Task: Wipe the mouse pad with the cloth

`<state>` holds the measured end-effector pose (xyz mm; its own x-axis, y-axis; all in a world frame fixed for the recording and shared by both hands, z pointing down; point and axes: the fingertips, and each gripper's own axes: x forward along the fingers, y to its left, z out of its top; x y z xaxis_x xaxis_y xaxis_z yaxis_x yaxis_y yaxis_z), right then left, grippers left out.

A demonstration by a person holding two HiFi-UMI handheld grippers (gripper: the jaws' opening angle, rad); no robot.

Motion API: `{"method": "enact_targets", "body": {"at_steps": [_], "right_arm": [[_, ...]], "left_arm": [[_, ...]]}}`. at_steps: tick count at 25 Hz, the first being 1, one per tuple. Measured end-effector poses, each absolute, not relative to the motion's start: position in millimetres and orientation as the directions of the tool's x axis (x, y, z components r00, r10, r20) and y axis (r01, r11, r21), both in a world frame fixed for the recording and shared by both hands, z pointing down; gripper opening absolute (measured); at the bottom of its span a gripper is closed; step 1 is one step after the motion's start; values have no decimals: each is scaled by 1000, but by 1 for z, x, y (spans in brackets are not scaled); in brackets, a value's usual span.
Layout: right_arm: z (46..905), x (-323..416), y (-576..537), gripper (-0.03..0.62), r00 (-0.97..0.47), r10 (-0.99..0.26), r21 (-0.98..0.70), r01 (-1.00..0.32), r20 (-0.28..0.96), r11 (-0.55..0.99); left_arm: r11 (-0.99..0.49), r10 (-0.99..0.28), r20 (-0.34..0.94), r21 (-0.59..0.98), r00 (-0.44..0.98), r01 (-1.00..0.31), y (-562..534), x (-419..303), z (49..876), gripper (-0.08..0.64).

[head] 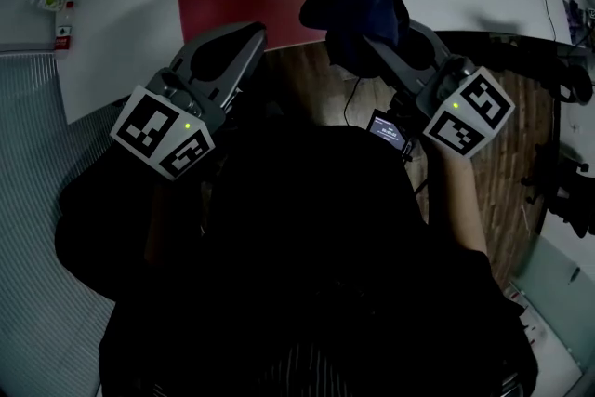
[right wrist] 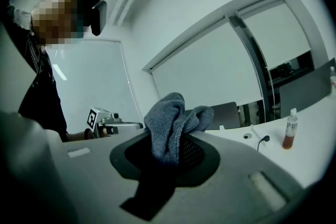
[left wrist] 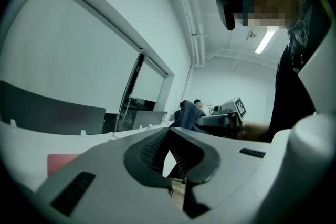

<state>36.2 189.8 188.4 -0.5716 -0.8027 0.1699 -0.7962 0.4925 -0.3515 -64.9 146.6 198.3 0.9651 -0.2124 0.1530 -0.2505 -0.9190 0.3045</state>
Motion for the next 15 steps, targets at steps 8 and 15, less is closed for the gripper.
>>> {"method": "enact_targets", "body": {"at_steps": [8,15], "right_arm": [[207,-16,141,89,-612,-757,-355,-777,231,520],[222,-28,111,89,-627,-745,-384,-761,227,523]], "left_arm": [[-889,-266,167,338,950,-308,93,-131,223,8],[-874,-271,185,363,945,-322,78,-147,245,6]]}}
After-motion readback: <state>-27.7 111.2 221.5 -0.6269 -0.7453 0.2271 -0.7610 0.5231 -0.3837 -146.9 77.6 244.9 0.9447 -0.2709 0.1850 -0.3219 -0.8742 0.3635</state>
